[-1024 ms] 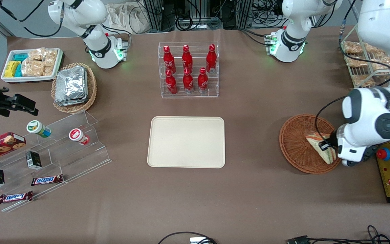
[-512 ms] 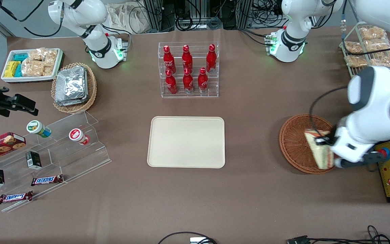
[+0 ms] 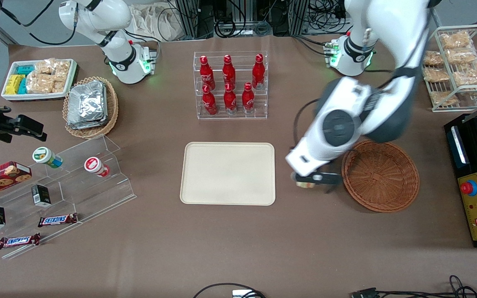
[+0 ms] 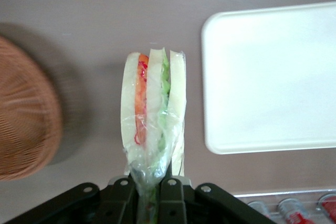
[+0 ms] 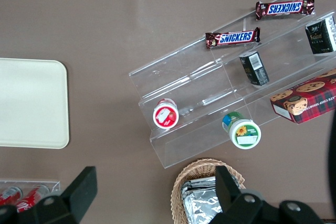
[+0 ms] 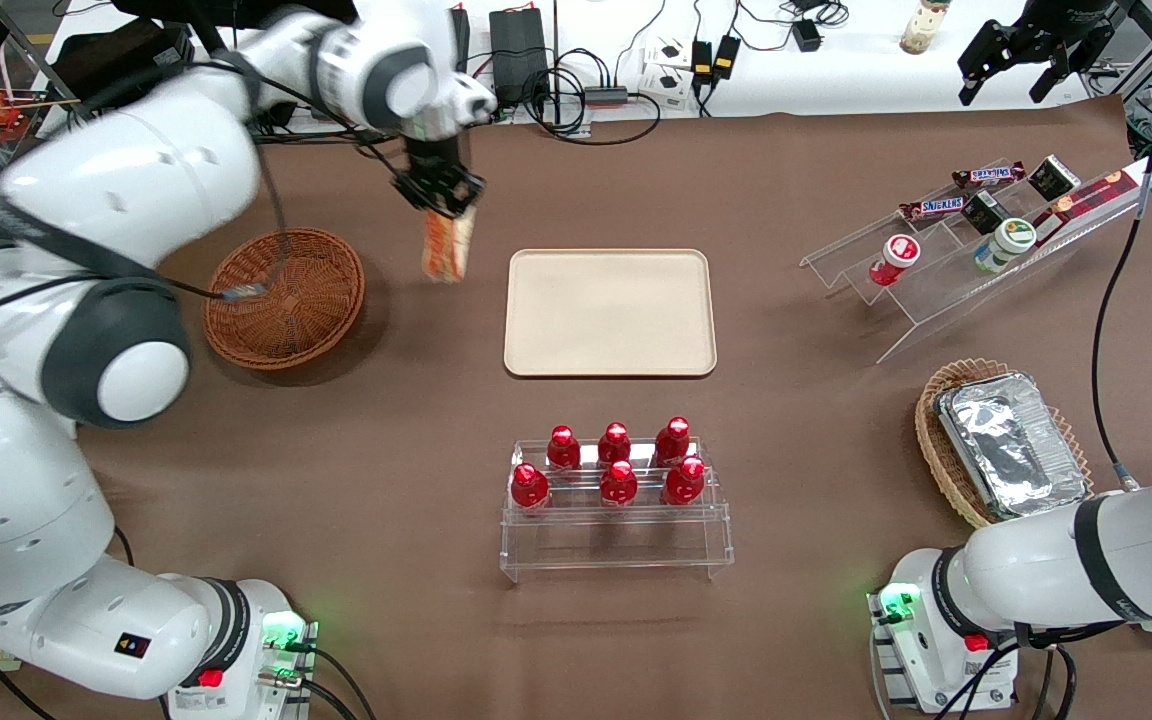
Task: Place sandwich from basket to tray
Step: 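Carry the sandwich with the left gripper over to the cream tray, then lower the sandwich onto the tray with the left gripper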
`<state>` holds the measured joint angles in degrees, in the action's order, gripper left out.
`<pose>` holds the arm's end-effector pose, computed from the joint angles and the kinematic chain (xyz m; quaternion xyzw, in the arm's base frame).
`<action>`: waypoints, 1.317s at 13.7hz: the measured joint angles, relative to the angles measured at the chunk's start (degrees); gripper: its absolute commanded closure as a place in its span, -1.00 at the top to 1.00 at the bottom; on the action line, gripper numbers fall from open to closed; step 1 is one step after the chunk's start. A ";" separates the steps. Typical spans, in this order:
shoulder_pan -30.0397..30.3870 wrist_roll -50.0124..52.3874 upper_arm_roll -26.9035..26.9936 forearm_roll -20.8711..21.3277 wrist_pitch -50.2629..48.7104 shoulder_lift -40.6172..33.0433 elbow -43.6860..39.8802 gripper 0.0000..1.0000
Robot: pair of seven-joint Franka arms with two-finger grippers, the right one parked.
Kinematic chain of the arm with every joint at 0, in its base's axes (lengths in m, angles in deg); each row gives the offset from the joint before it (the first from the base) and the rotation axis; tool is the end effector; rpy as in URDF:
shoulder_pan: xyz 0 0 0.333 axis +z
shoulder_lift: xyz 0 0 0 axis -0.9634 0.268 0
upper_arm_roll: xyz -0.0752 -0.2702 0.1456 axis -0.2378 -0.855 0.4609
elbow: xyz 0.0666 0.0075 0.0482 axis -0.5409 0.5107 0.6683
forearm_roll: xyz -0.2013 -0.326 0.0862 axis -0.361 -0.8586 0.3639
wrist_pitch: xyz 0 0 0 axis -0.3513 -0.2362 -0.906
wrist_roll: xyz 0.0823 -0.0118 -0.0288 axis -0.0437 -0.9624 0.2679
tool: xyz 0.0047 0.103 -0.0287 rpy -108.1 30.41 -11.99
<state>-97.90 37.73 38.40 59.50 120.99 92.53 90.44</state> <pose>0.5807 -0.3611 0.3854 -0.9936 0.0659 0.0902 0.0170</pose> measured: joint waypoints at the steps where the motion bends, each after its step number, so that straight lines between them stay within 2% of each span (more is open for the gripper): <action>1: -1.92 1.21 0.02 -0.09 3.31 2.53 -0.62 -1.00; 6: -7.59 8.46 0.02 -1.74 18.65 12.35 -2.64 -1.00; 8: -8.29 8.89 0.04 -1.75 19.37 13.84 -2.85 -0.80; 14: -8.13 8.83 0.60 -1.76 18.15 14.04 -2.21 -0.76; 15: -8.12 8.82 0.63 -1.75 17.95 14.11 -1.83 -0.70; 16: -8.12 8.80 0.64 -1.74 17.90 14.15 -1.38 -0.51; 17: -8.12 8.79 0.65 -1.74 17.84 14.15 -0.94 0.18; 18: -8.12 8.79 0.67 -1.74 17.52 14.15 -0.77 0.99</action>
<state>-106.02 46.52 39.07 57.76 138.51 106.69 89.67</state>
